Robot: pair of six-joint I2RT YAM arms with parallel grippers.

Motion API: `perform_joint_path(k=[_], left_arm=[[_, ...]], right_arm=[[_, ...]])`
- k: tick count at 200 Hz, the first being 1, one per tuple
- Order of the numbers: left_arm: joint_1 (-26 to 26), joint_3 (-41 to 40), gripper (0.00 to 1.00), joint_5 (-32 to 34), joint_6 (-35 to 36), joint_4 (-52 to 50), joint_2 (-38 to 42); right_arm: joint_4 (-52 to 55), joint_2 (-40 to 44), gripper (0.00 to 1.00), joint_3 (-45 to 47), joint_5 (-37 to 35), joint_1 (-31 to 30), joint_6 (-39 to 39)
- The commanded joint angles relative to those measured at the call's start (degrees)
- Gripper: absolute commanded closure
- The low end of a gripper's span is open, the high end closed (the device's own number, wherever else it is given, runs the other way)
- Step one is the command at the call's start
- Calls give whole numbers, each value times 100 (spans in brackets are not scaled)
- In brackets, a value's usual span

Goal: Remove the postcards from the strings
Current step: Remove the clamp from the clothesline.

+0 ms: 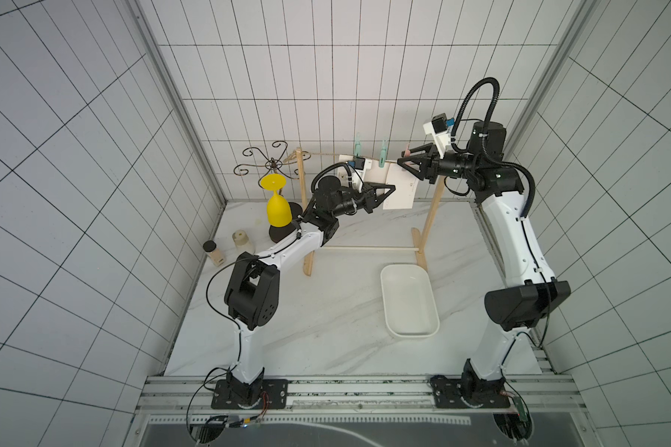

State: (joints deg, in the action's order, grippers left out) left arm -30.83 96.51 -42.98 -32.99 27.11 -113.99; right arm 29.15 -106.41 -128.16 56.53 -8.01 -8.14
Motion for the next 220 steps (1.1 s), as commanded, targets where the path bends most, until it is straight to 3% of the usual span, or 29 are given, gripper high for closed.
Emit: perform_joint_path(k=[1, 121, 220], left_arm=[[21, 175, 100, -48, -14, -14, -81], [17, 249, 100, -249, 25, -151, -127], [16, 298, 100, -322, 30, -202, -149]], right_arm=[[28, -73, 63, -280, 415, 19, -38], [-290, -183, 57, -289, 1091, 177, 232], [-366, -266, 70, -274, 1368, 195, 322]])
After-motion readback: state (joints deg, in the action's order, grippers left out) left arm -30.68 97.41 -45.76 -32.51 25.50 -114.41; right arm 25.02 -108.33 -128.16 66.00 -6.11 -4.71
